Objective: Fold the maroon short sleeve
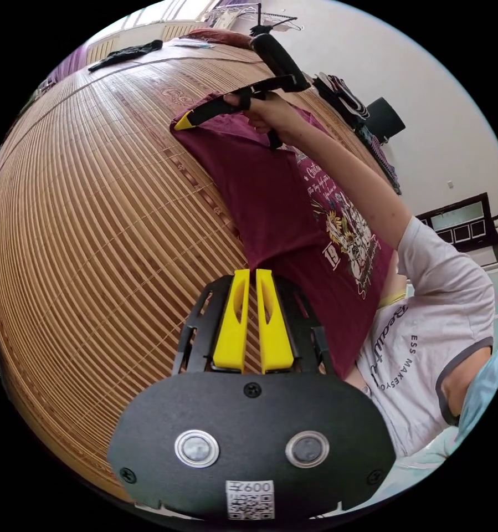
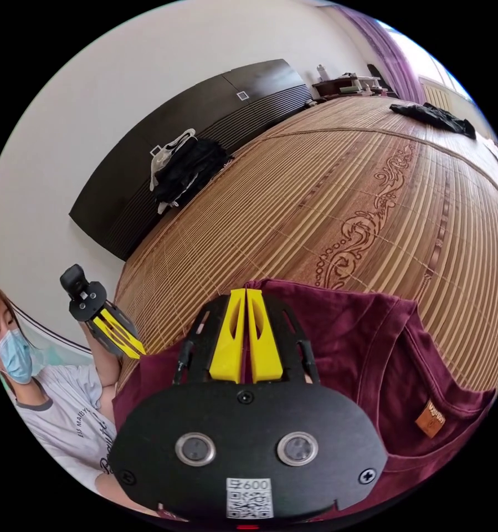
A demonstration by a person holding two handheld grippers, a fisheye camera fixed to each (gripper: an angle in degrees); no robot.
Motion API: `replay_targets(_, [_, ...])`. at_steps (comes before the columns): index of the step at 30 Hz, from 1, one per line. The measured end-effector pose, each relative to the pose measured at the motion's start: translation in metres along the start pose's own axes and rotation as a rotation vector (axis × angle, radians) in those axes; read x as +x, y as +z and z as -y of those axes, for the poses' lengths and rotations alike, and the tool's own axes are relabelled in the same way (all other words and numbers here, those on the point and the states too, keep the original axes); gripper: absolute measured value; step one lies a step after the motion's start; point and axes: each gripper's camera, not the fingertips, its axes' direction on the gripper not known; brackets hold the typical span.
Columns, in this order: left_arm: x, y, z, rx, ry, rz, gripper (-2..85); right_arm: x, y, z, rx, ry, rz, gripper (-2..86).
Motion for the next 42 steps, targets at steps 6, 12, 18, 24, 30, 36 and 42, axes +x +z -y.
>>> replay_targets(6, [-0.03,-0.005,-0.034,-0.006,-0.032,-0.02,1.0,-0.002,-0.006,0.002,0.01,-0.026,-0.03,-0.8])
replay_targets(12, [-0.023,-0.006,-0.043,0.053,0.088,0.086,3.4,0.005,-0.012,0.006,0.014,-0.017,-0.009,-0.8])
replay_targets(18, [-0.003,0.002,-0.042,0.092,0.238,0.114,6.3,0.005,-0.016,0.009,0.018,-0.029,-0.024,-0.8])
replay_targets(24, [-0.017,0.011,-0.036,0.08,0.167,0.081,6.5,0.008,-0.02,0.012,0.019,-0.026,-0.02,-0.8])
replay_targets(30, [-0.017,0.021,-0.033,0.056,0.172,0.056,3.2,0.01,-0.023,0.014,0.018,-0.026,-0.021,-0.8])
replay_targets(36, [-0.022,0.022,-0.038,0.059,0.102,0.036,1.7,0.017,-0.027,0.017,0.017,-0.013,-0.003,-0.8])
replay_targets(42, [-0.012,0.022,-0.046,0.059,0.123,0.072,1.3,0.015,-0.029,0.018,0.015,-0.02,-0.026,-0.8])
